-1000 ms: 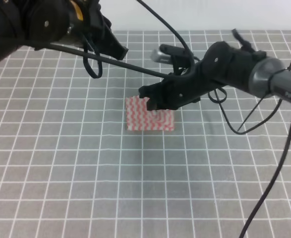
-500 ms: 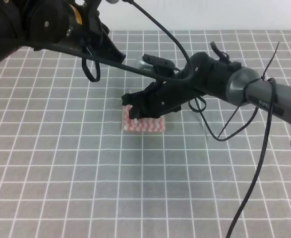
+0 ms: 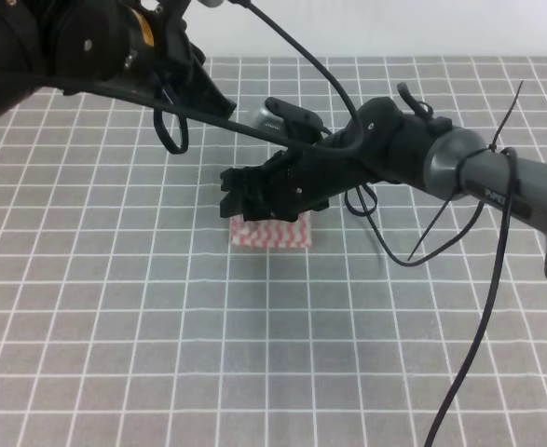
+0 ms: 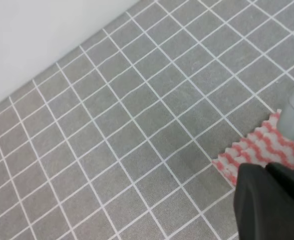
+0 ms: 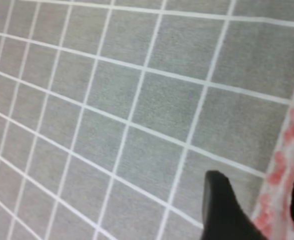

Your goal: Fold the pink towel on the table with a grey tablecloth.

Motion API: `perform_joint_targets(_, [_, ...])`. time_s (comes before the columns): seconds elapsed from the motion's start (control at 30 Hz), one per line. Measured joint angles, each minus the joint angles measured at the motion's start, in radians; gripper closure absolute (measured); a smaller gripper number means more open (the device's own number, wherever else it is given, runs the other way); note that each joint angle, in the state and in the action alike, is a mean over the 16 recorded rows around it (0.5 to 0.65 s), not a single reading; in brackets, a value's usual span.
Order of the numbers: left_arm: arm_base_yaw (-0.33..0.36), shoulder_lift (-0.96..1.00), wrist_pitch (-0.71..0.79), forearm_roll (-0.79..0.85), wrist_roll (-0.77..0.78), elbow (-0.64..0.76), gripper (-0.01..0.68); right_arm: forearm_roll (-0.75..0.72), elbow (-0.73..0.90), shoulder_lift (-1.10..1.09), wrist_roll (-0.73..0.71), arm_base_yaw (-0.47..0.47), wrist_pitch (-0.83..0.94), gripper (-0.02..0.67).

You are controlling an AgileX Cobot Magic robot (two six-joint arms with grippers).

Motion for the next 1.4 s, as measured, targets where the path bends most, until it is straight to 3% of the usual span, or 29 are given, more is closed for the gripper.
perform_joint_targets(0.17, [0.0, -0.003, 0.003, 0.0, -0.001, 0.0, 0.671, 0.049, 0.001, -0.005, -0.045, -0.001, 0.015, 0.469])
perform_joint_targets(0.4, [0.0, -0.037, 0.025, -0.001, -0.002, 0.003, 0.671, 0.052, 0.001, -0.072, -0.123, -0.001, 0.035, 0.591])
perform_joint_targets(0.57, [0.0, -0.122, 0.022, -0.02, -0.004, 0.041, 0.671, 0.005, 0.012, -0.202, -0.175, -0.002, 0.036, 0.654])
perform_joint_targets(0.73, [0.0, -0.273, 0.007, -0.045, -0.028, 0.143, 0.672, -0.051, 0.081, -0.392, -0.204, -0.002, -0.014, 0.663])
perform_joint_targets(0.93, [-0.001, -0.522, -0.029, -0.073, -0.088, 0.34, 0.672, -0.102, 0.287, -0.68, -0.216, -0.002, -0.145, 0.664])
perform_joint_targets(1.4, [-0.002, -1.084, -0.008, -0.102, -0.25, 0.796, 0.672, -0.105, 0.95, -1.4, -0.236, -0.003, -0.474, 0.665])
